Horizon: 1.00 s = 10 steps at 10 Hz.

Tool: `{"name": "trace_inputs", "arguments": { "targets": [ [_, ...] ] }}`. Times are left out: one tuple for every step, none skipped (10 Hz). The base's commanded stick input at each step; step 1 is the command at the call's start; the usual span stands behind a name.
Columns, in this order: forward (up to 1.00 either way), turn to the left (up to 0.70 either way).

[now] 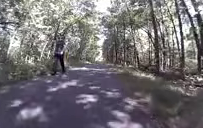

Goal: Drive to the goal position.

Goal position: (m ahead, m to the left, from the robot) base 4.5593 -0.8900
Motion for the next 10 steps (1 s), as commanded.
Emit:
{"name": "trace_inputs", "arguments": {
  "targets": [
    [0.45, 0.00],
    [0.45, 0.00],
    [0.45, 0.00],
    [0.45, 0.00],
    [0.45, 0.00],
    [0.45, 0.00],
    [0.45, 0.00],
    [0.45, 0.00],
    [0.45, 0.00],
    [0.45, 0.00]
  ]
}}
